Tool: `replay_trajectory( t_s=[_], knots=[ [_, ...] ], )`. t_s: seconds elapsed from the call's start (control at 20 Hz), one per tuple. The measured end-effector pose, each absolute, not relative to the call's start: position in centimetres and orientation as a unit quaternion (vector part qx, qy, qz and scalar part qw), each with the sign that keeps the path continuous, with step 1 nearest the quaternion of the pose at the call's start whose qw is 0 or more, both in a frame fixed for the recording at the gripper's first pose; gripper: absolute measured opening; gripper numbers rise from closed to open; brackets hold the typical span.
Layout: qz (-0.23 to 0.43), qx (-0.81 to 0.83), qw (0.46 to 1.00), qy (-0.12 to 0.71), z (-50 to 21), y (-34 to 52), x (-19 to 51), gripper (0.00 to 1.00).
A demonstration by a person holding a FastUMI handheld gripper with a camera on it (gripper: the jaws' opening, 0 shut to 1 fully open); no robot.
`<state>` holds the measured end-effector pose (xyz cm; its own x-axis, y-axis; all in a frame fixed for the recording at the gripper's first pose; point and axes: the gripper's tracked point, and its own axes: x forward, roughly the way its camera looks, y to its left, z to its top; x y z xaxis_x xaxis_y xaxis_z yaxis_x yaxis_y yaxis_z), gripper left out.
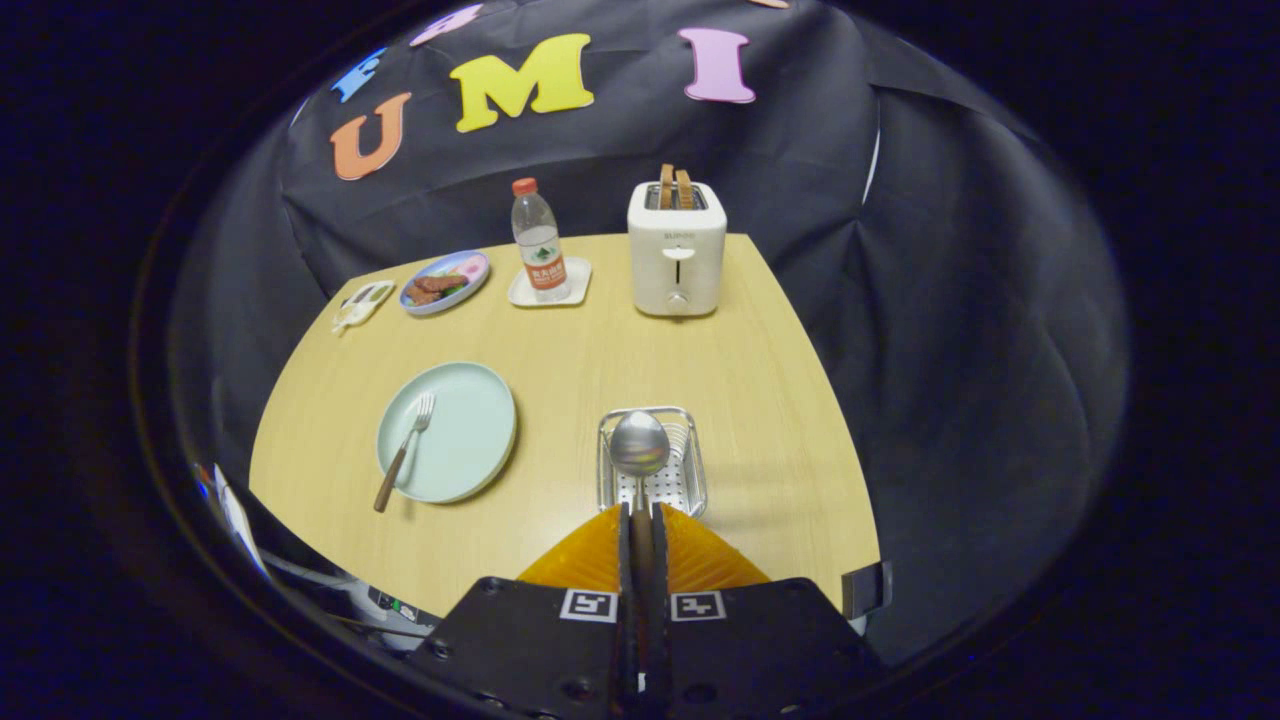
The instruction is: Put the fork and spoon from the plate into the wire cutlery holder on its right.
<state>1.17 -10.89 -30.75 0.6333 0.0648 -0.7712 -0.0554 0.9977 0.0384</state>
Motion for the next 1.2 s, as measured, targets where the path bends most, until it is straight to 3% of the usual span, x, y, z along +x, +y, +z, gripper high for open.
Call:
replay_trajectory(
  t_s=[0.75, 0.95, 1.0, 1.2],
  knots=[
    [0.028, -0.002, 0.912, 0.410, -29.7, -10.6, 1.9, 0.09],
    [0.039, -0.009, 0.921, 0.387, -28.4, -8.8, 2.1, 0.21],
    [0.045, -0.011, 0.923, 0.383, -28.2, -8.0, 2.0, 0.31],
    [0.071, -0.025, 0.923, 0.378, -28.4, -4.0, 1.8, 0.45]
  ],
)
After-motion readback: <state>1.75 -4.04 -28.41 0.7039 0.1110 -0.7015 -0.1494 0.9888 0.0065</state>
